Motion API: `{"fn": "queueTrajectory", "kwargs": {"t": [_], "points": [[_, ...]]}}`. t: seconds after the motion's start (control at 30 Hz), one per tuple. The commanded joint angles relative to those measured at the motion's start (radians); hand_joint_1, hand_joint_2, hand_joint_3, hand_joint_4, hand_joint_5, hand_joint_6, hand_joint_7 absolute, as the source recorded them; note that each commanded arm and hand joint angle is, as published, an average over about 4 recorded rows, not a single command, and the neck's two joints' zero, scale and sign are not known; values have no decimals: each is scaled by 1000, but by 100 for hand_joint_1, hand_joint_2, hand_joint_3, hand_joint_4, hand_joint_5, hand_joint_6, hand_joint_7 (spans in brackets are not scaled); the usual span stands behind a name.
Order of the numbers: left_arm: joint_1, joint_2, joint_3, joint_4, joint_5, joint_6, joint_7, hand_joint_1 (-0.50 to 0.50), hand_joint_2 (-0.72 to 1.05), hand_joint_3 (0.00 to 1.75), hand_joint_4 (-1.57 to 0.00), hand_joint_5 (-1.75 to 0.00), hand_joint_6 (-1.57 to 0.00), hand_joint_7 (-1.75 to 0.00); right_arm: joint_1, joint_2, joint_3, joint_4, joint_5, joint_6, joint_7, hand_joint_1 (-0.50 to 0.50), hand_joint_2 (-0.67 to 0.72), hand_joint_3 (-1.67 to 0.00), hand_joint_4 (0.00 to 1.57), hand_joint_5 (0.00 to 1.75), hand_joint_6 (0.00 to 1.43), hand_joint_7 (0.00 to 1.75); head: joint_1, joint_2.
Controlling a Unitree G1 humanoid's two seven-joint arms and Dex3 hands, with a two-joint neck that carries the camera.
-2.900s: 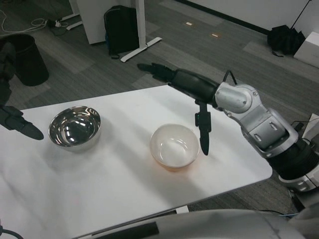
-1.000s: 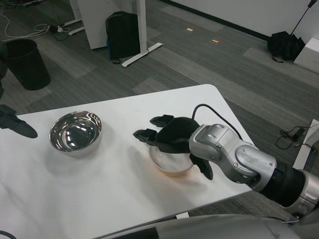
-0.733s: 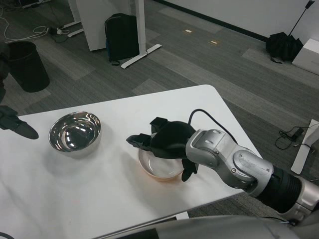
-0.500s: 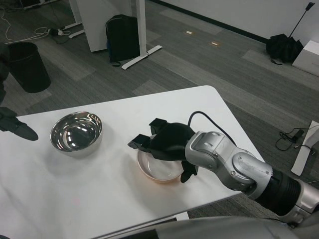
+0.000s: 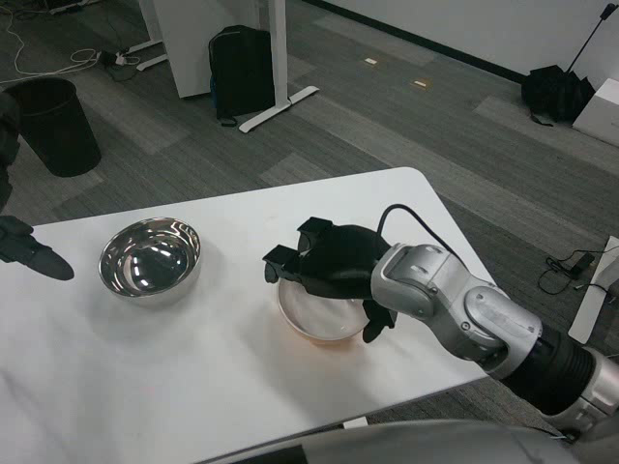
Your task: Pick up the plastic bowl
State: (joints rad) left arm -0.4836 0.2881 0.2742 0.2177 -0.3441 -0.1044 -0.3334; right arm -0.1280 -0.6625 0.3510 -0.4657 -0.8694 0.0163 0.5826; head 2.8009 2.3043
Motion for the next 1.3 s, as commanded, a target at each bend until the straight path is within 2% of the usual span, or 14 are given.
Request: {"fn": "queueTrajectory", "kwargs": {"t": [0.03, 0.17, 0.3, 0.4, 0.5, 0.57, 0.67, 0.77, 0.9, 1.03, 1.3], "points": [[13, 13, 2, 2, -12, -14, 6, -50, -72, 9, 0, 0, 0, 0, -25, -6, -23, -2, 10, -12, 2, -38, -64, -159, 157, 87, 90, 136, 1, 0], [13, 13, 2, 2, -12, -14, 7, -50, -72, 9, 0, 0, 0, 0, -37, -6, -40, -2, 31, -15, 2, -38, -65, -159, 157, 87, 101, 133, 5, 2], [12, 13, 1, 3, -12, -14, 7, -50, -72, 9, 0, 0, 0, 0, -55, -6, -65, -4, 73, -15, 3, -38, -60, -159, 157, 87, 103, 133, 9, 11], [11, 13, 0, 4, -12, -14, 7, -50, -72, 4, 0, 0, 0, 0, -87, -7, -96, -5, 106, -15, 3, -38, -62, -159, 157, 87, 103, 131, 12, 45], [10, 10, 0, 6, -11, -14, 7, -50, -72, 0, 0, 0, 0, 0, -128, -17, -127, -5, 141, -4, 4, -38, -64, -159, 157, 87, 106, 126, 9, 101], [11, 3, -5, 6, -10, -15, 7, -50, -72, 2, 0, 0, 0, 0, -160, -27, -148, -4, 176, 26, 10, -38, -67, -159, 157, 87, 107, 126, 4, 163], [12, -5, -23, 6, -16, -22, 6, -50, -72, 9, 0, 0, 0, 0, -218, -46, -156, -3, 203, 128, 72, -39, -64, -159, 157, 87, 111, 126, 11, 259], [13, -8, -63, 24, -47, -38, 3, -50, -72, 9, 0, 0, 0, 0, -293, -94, -143, 0, 249, 237, 129, -38, -62, -159, 157, 87, 111, 126, 38, 338], [11, -14, -89, 40, -51, -43, 2, -50, -72, 9, 0, 0, 0, 0, -351, -136, -132, 3, 309, 282, 140, -38, -60, -159, 157, 87, 113, 126, 93, 404], [-3, -15, -113, 55, -53, -44, -1, -50, -72, 9, 0, 0, 0, 0, -395, -162, -118, 9, 368, 297, 140, -38, -60, -159, 157, 87, 114, 126, 141, 444], [-48, -10, -155, 88, -53, -44, -1, -50, -72, 9, 0, 0, 0, 0, -412, -160, -69, 29, 391, 294, 139, -38, -64, -159, 157, 87, 114, 126, 156, 452]]}}
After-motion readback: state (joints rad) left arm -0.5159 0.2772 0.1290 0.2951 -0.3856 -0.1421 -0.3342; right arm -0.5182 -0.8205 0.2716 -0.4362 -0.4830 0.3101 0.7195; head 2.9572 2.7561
